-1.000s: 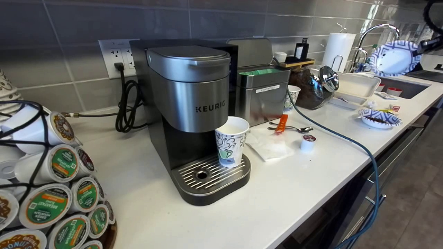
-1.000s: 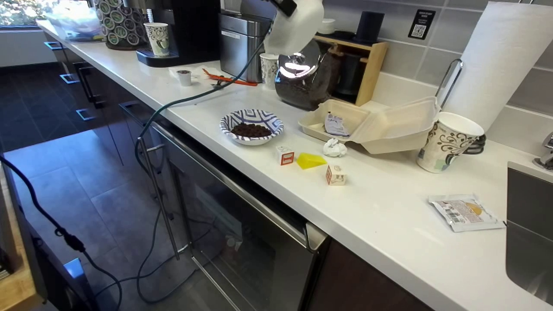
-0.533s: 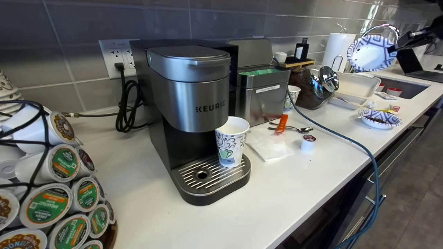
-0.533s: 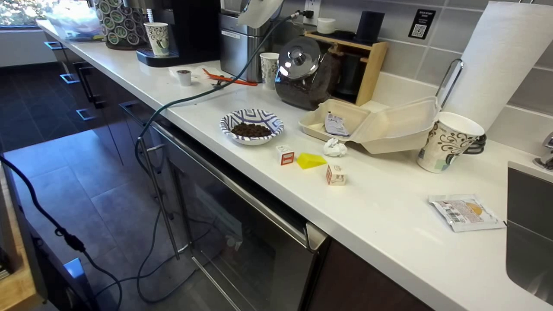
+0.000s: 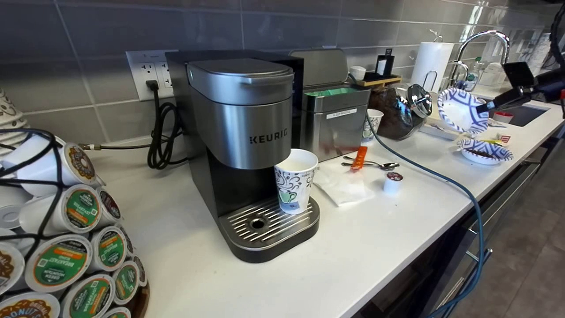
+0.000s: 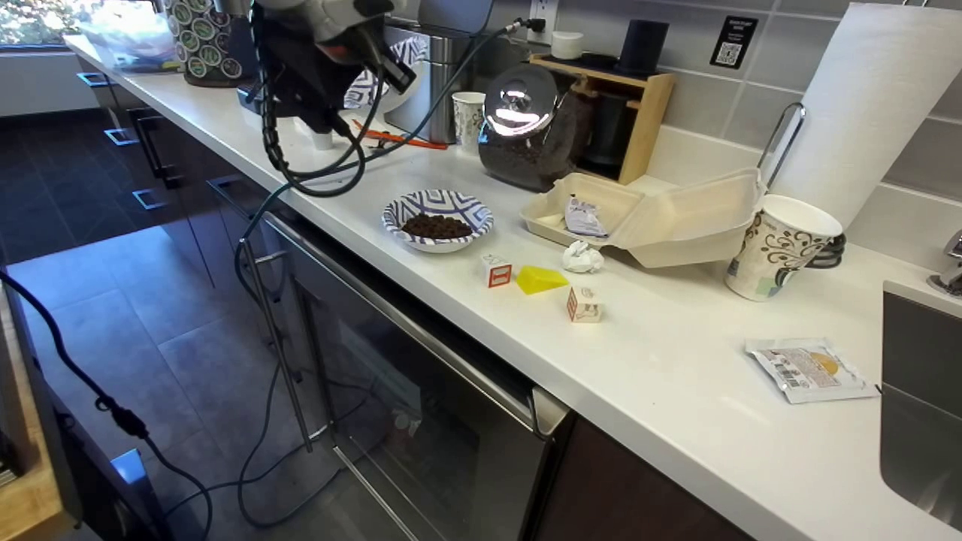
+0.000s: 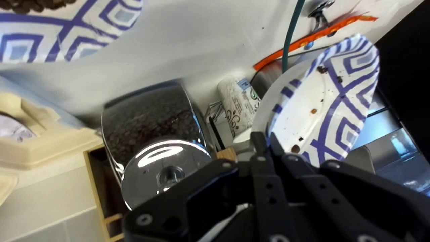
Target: Put the purple packet in the pack, and then pour the bowl's contents into the empty one
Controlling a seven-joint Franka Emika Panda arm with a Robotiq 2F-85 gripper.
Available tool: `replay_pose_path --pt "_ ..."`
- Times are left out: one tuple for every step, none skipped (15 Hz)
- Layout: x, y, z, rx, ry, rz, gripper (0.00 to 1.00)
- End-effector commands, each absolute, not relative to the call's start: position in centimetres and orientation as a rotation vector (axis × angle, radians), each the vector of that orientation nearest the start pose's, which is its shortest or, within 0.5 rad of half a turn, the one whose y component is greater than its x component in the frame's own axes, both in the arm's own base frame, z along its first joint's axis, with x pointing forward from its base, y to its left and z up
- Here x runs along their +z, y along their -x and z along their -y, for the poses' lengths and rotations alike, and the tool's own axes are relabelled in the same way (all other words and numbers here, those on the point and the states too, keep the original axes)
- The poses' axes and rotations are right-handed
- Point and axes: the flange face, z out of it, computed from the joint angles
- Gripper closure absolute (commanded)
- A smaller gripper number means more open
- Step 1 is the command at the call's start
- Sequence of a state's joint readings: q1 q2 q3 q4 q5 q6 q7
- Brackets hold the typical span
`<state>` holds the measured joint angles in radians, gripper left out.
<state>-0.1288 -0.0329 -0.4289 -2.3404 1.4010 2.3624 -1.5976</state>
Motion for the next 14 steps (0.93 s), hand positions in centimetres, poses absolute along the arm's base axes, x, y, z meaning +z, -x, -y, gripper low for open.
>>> replay_pose_path --pt "35.2 -44.1 26.4 -1.155 2.452 -0.028 0.99" --pt "35.1 -44.4 25.7 -1.103 2.47 -0.02 0.99" --pt "35.1 -44.6 25.3 -1.042 2.479 -0.016 0.99" --pt "35.3 -44.6 24.9 -0.964 2.467 -0.006 0.99" --pt "35.3 -44.8 24.6 -0.91 2.458 0.002 0.99" --pt "35.3 -45.0 24.3 -0.848 2.448 -0.002 0.99" --pt "35.4 -45.1 24.5 -0.796 2.422 -0.007 0.99" --pt "35.3 -45.3 24.6 -0.742 2.397 -0.013 0.99" --pt "35.0 -45.5 24.9 -0.695 2.366 -0.029 0.99" --pt "34.8 -45.6 25.2 -0.656 2.347 -0.049 0.99" --pt "34.6 -45.7 25.8 -0.625 2.321 -0.081 0.99" --pt "34.2 -46.0 26.5 -0.635 2.357 -0.16 0.99" --pt "34.1 -46.2 27.1 -0.652 2.407 -0.219 0.99" --pt "34.1 -46.5 27.2 -0.679 2.471 -0.254 0.99"
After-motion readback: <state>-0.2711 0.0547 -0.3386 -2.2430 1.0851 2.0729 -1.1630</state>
